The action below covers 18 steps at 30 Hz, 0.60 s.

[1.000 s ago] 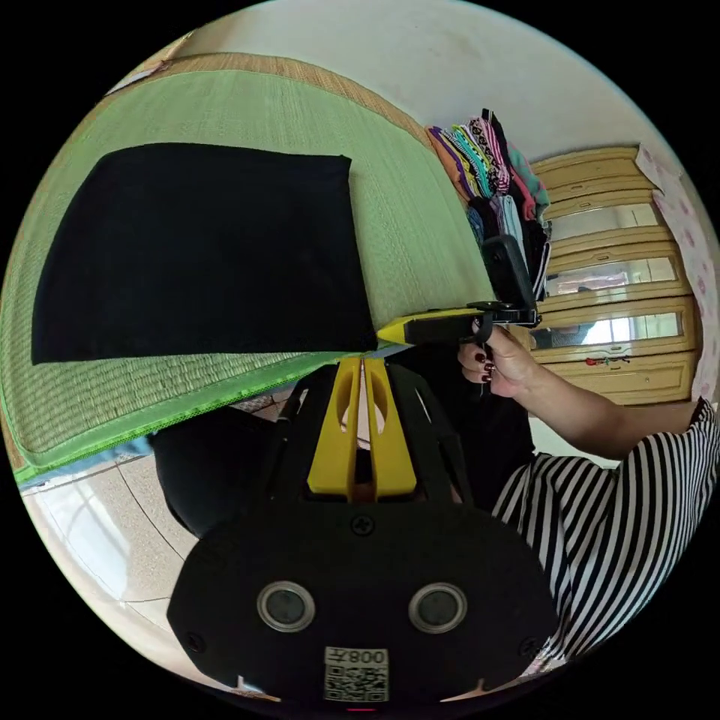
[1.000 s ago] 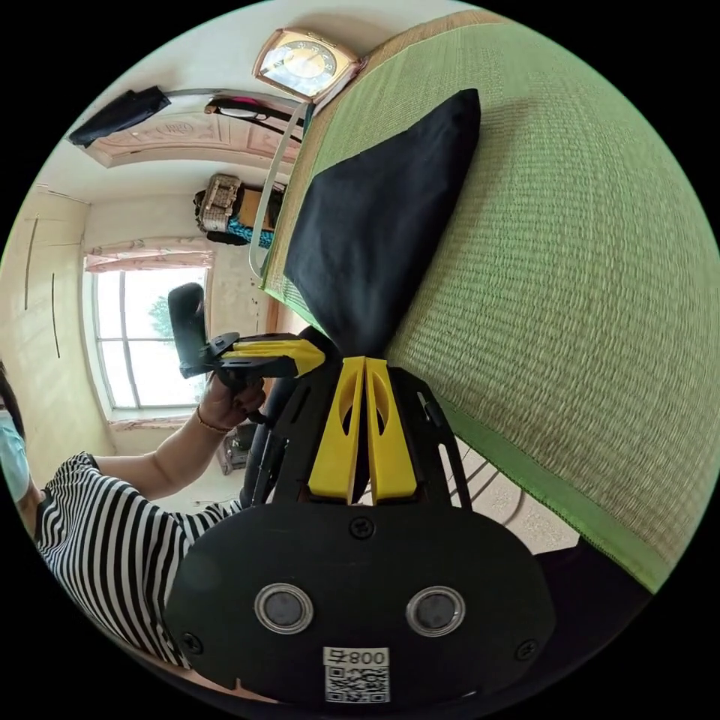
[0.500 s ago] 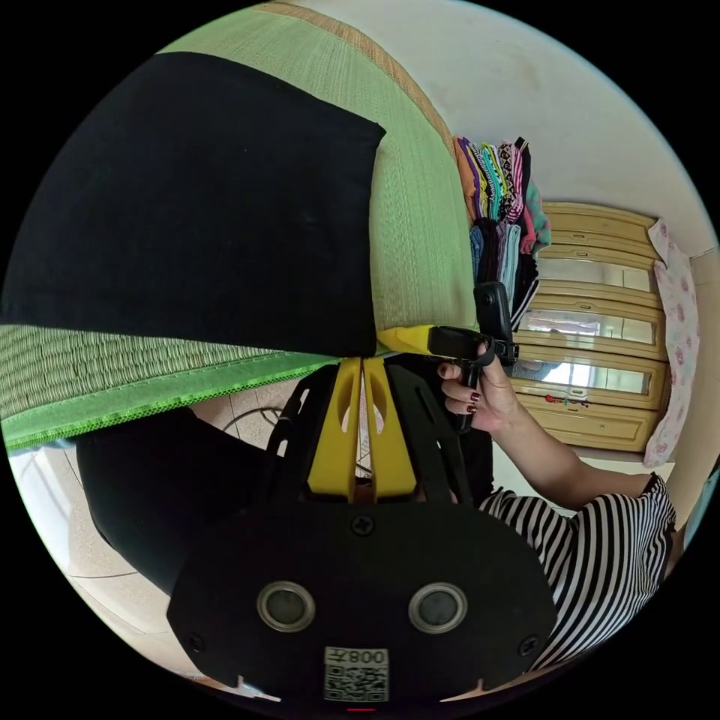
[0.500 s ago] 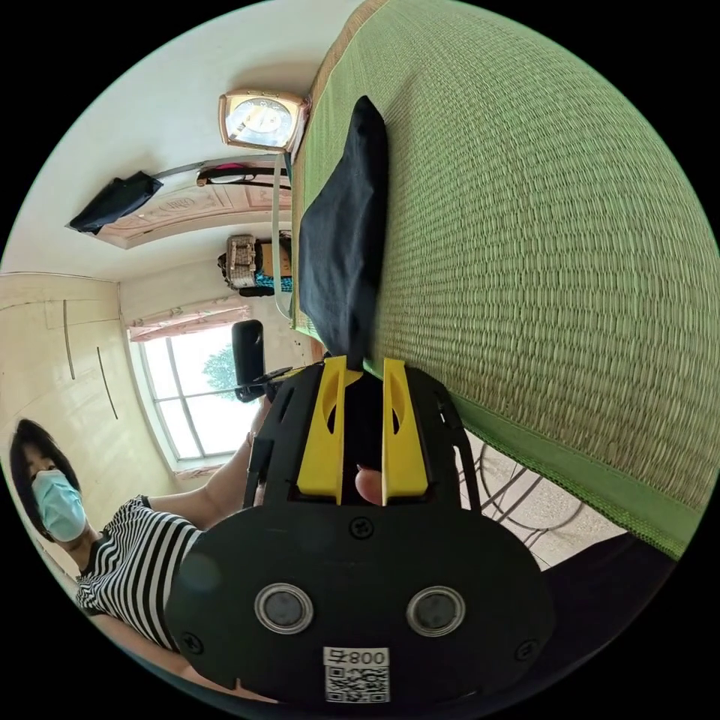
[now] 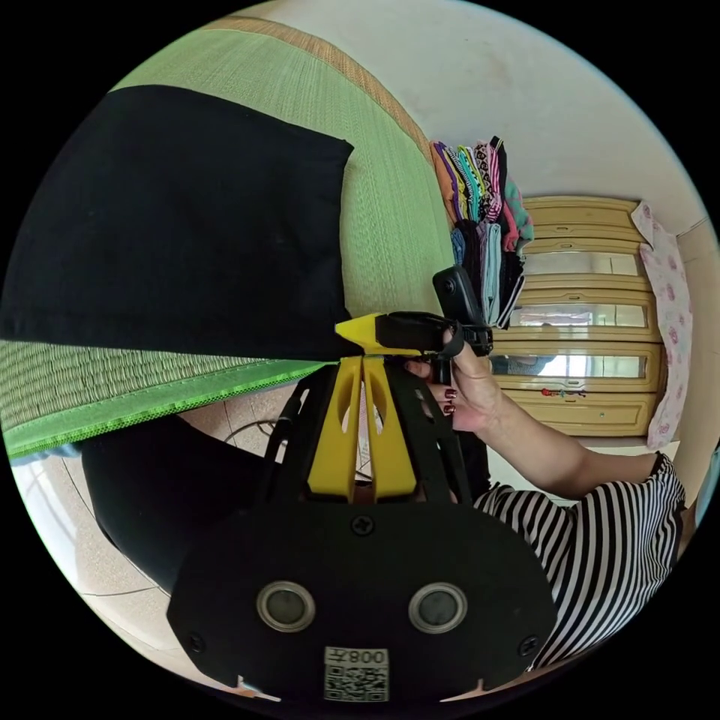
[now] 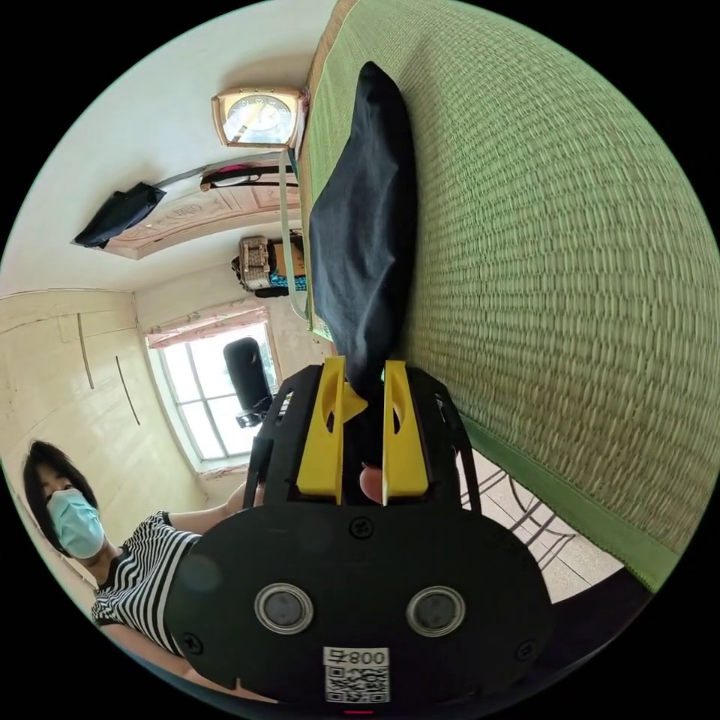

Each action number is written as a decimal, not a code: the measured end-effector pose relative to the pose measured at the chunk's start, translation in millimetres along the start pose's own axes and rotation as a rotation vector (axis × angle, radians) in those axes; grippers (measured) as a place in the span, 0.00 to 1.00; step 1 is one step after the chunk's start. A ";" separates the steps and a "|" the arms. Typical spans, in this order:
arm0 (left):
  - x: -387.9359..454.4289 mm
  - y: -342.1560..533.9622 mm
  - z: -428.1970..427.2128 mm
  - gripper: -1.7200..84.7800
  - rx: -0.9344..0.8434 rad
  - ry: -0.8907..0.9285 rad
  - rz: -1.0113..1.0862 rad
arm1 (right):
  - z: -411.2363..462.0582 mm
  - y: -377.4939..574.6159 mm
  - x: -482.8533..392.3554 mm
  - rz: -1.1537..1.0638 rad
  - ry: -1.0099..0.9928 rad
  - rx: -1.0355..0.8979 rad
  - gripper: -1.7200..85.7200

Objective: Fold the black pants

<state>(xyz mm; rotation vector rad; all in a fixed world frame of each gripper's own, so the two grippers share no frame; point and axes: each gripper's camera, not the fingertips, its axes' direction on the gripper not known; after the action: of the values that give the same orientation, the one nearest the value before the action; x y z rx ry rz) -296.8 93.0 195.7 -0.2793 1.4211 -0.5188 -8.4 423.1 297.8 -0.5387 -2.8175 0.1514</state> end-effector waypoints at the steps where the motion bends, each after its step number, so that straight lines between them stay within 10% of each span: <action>1: -3.4 1.8 -4.2 0.02 0.003 -0.004 0.002 | 1.5 -0.6 -3.7 0.009 0.006 0.004 0.10; 18: -152.3 75.1 -132.6 0.12 0.436 0.369 -0.286 | -1.4 -9.3 -139.5 -0.082 -0.115 0.040 0.05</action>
<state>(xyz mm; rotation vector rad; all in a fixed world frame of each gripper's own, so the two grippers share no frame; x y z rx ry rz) -423.7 249.4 272.2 -0.0325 1.5855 -1.1416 113.6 362.2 266.8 -0.4179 -2.9354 0.2295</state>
